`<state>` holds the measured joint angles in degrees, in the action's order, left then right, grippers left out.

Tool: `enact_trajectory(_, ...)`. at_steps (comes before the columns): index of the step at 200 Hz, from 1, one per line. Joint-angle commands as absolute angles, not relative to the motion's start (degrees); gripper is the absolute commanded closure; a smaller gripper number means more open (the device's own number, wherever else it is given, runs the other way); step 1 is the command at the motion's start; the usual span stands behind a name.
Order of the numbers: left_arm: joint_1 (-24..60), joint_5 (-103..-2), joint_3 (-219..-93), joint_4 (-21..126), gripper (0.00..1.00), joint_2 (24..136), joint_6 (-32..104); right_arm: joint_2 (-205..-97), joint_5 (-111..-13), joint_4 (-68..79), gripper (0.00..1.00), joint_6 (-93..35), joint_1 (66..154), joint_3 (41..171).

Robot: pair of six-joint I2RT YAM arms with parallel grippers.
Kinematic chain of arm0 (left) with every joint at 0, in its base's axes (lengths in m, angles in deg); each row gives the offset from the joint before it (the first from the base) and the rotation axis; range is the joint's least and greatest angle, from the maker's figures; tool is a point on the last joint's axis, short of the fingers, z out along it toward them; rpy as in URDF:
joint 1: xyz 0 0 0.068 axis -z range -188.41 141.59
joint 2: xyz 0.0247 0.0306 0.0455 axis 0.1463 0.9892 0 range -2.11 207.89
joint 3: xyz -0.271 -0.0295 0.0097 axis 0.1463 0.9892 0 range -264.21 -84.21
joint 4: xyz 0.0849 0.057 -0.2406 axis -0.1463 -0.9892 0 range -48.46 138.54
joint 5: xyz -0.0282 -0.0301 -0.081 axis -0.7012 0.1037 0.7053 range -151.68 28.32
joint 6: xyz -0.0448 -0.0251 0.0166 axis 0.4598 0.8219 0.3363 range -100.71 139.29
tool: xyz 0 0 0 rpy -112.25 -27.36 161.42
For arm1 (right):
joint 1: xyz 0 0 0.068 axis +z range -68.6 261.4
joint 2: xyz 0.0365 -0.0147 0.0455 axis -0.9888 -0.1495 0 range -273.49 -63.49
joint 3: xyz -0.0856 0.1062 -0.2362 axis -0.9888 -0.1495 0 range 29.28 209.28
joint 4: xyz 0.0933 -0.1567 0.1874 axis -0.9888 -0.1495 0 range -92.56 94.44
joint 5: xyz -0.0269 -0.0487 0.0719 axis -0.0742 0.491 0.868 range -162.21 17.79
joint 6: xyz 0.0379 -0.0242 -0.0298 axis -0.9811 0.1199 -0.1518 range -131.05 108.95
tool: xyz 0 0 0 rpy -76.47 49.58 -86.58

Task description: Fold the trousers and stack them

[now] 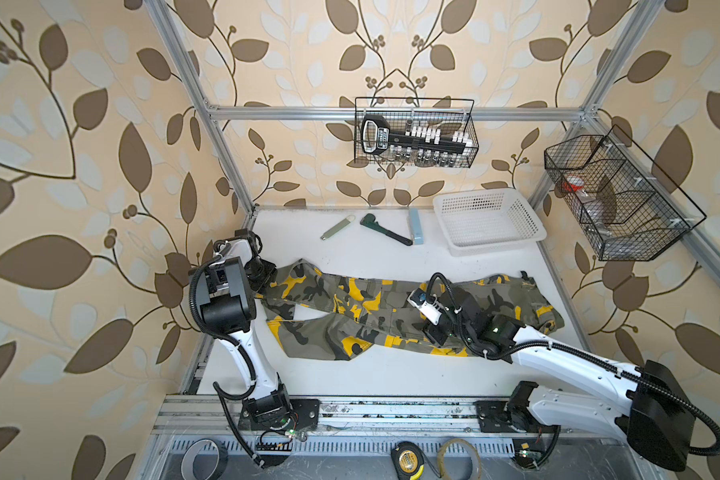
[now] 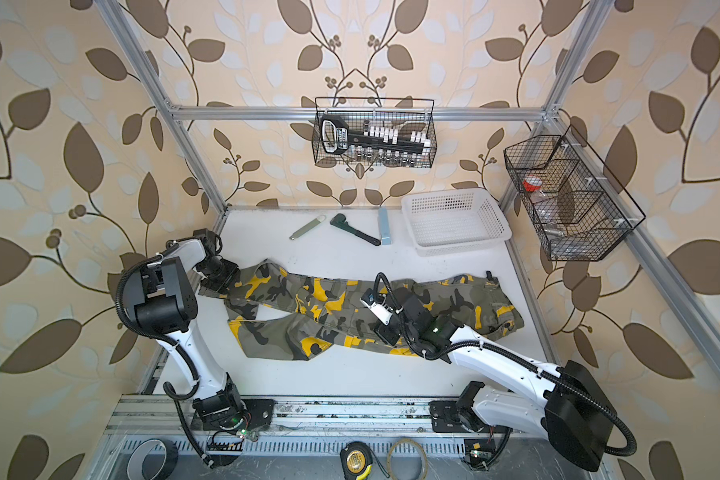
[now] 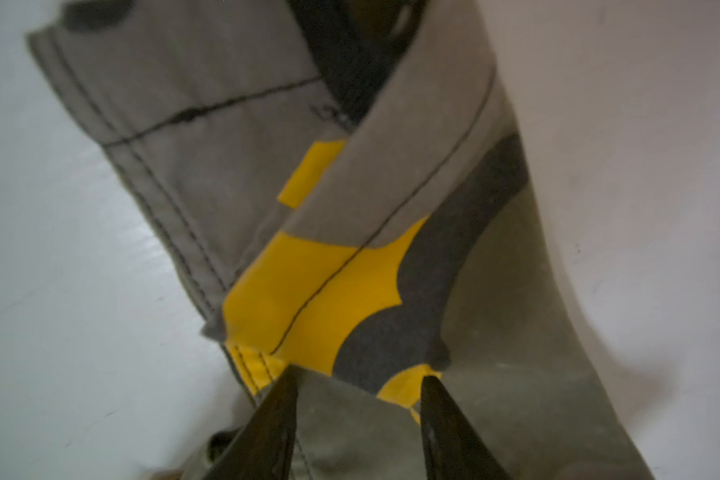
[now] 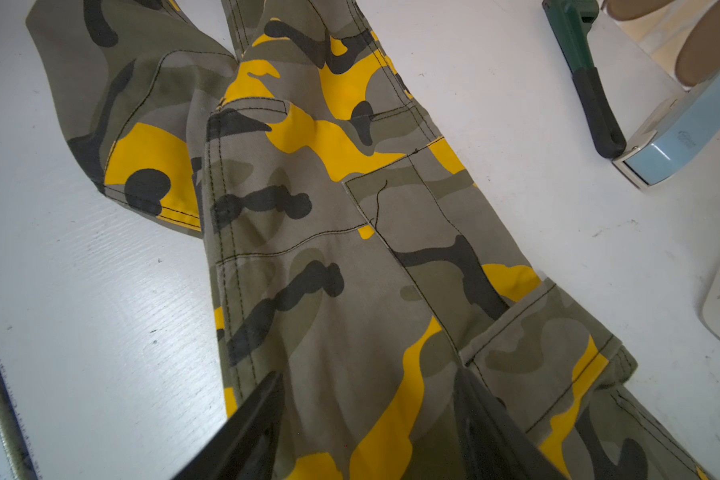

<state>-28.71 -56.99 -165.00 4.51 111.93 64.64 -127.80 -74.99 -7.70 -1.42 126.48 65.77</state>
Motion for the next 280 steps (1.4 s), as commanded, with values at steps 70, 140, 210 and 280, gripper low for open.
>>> enact_trajectory(70, -28.9, -59.9, -170.2, 3.6, 0.74, 114.4, 64.4, -129.5, -72.6, -7.2, 0.34, 0.2, 124.6, 66.8)
enact_trajectory(140, -29.0, -60.0, -174.3, 2.0, 0.88, 117.0, 61.6, -129.7, -71.8, -7.0, 0.33, 0.5, 123.3, 67.5)
enact_trajectory(210, -29.1, -62.5, -184.9, -5.1, 1.00, 118.6, 57.0, -128.8, -68.9, -4.9, 0.30, -2.8, 120.2, 67.7)
enact_trajectory(280, -29.0, -65.9, -203.8, -11.4, 1.00, 127.6, 55.0, -128.2, -68.3, -5.5, 0.29, -3.5, 117.5, 67.7)
